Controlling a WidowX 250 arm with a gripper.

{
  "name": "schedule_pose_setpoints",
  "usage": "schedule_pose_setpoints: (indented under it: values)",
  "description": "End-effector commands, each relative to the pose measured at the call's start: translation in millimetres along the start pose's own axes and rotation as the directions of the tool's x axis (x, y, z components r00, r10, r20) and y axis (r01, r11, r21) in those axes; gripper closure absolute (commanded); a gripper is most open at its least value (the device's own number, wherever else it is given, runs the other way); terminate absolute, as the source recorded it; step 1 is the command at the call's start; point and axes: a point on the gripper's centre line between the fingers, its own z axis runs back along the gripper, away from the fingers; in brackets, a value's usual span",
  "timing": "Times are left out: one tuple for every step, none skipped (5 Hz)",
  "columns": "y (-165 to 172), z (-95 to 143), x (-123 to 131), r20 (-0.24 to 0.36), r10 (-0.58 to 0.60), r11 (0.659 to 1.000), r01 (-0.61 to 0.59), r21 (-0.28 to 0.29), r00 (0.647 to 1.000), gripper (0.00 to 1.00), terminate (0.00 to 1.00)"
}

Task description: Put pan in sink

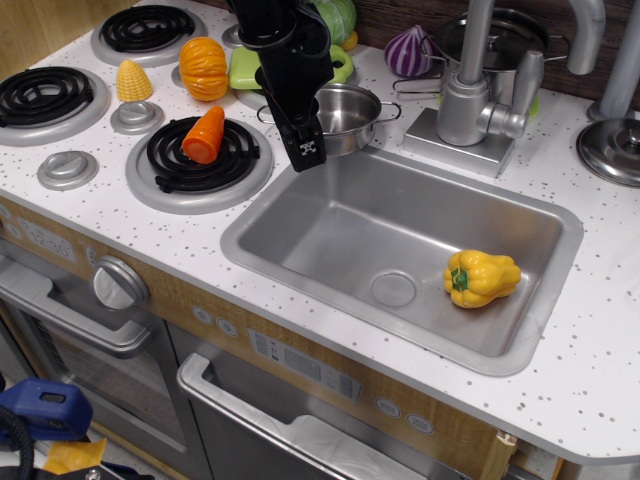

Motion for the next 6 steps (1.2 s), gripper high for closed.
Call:
schedule_pose_setpoints:
  values:
    - [0,0,0,0.0,0.0,1.0,0.0,0.0,1.0,0.0,0.0]
    - [13,5,14,-0.015,-0.119,0.992,0.119,0.027,0.993,0.0,0.0]
    - [30,13,32,-0.03,-0.198,0.979,0.199,0.04,0.98,0.0,0.0]
    - [45,8,49,0.004,-0.28,0.959,0.28,0.032,0.96,0.0,0.0]
    - [54,-8,54,0.059,-0.291,0.957,0.292,0.0,0.955,0.0,0.0]
    - [56,-21,46,0.102,-0.275,0.96,0.28,-0.031,0.956,0.0,0.0]
